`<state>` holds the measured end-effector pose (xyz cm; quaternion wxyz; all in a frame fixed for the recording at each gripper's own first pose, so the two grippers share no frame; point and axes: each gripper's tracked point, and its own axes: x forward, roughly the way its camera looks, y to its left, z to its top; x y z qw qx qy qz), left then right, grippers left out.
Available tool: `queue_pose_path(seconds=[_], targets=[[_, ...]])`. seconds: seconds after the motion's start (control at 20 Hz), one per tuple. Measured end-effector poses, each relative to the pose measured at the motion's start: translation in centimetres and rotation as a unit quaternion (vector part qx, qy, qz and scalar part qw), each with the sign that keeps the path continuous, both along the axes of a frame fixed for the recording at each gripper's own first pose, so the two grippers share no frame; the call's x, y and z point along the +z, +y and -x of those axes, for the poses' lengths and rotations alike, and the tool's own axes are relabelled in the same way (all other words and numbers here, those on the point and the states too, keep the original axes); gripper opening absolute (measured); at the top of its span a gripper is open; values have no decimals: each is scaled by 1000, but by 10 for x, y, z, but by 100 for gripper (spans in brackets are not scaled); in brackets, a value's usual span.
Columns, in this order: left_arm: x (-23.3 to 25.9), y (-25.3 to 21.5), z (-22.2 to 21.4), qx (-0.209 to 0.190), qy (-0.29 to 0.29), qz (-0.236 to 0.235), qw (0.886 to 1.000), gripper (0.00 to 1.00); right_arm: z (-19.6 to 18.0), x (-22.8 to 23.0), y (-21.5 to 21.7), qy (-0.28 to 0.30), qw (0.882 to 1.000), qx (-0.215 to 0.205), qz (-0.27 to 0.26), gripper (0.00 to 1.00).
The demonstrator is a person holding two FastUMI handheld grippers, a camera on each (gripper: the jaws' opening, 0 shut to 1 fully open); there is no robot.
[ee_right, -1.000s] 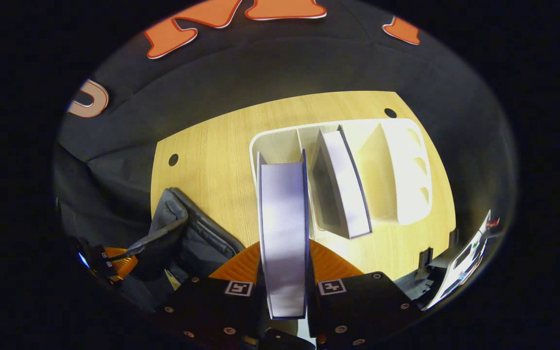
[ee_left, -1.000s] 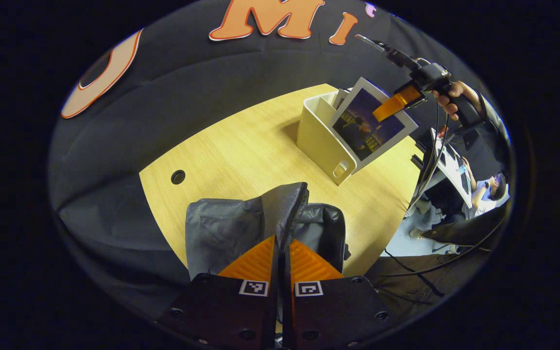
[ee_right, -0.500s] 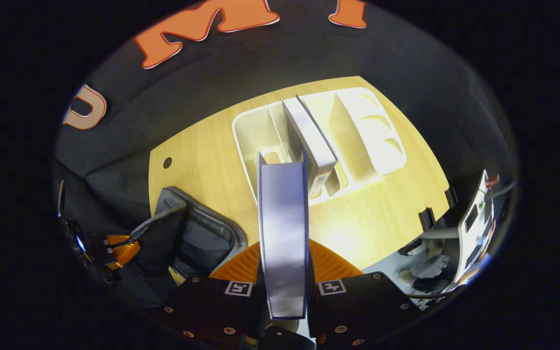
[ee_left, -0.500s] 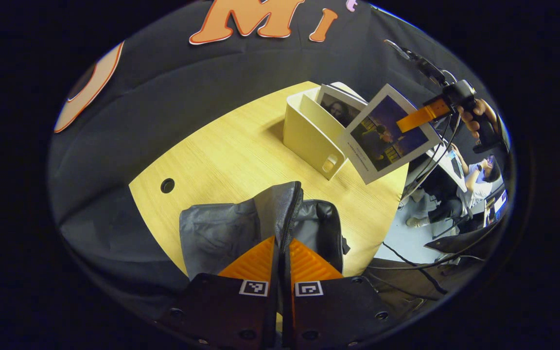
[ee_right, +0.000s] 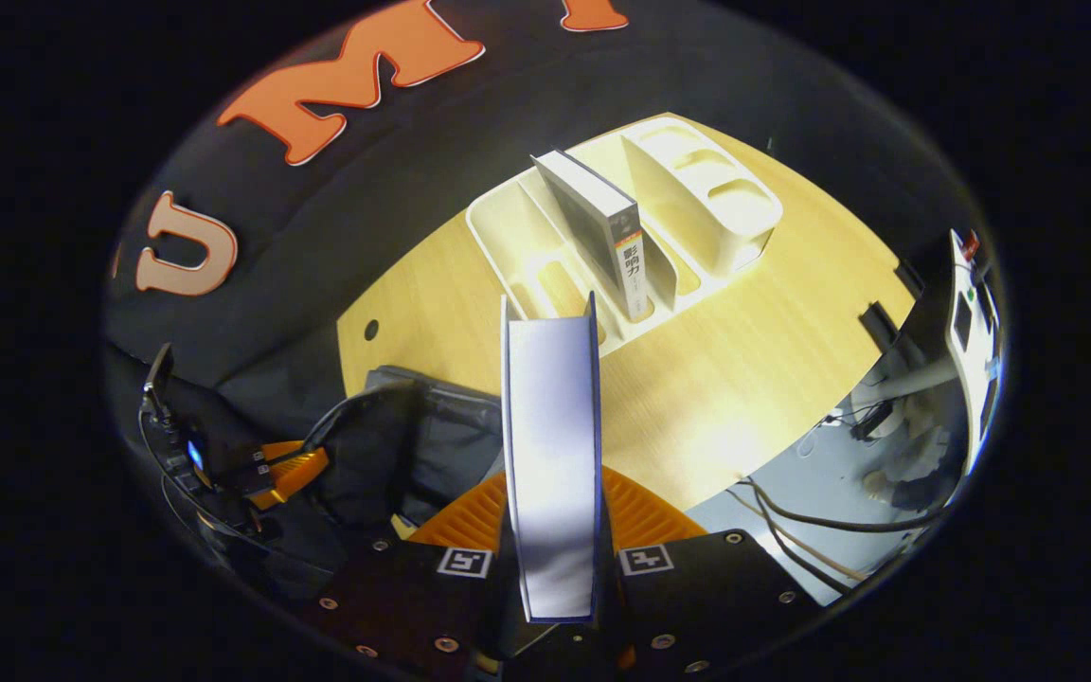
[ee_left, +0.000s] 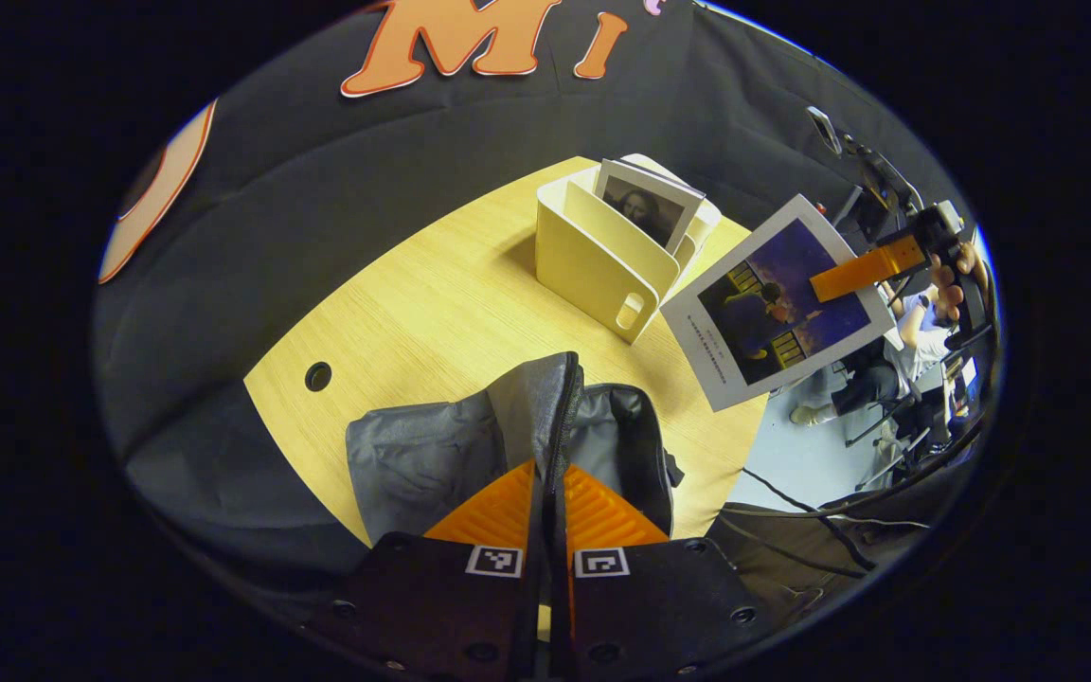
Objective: Open the schoolbag, grab two books from the bookshelf and put them into the schoolbag.
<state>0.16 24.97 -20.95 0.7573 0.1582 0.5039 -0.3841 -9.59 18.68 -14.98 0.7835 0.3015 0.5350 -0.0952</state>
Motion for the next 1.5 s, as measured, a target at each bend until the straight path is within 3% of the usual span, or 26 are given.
queue_pose_path(seconds=[0.35,0.8,1.15,1.5], targets=[[-3,-4,6,-3,-2,0,1000,6,8,-6,20,-39,997,-35,-53,33],[16,4,1,17,-20,0,1000,6,-11,-13,104,-83,986,7,-142,32],[28,11,3,37,-25,13,999,6,-39,-50,171,-94,971,3,-220,32],[43,8,4,43,-32,33,998,6,-59,-102,219,-94,964,-7,-250,32]])
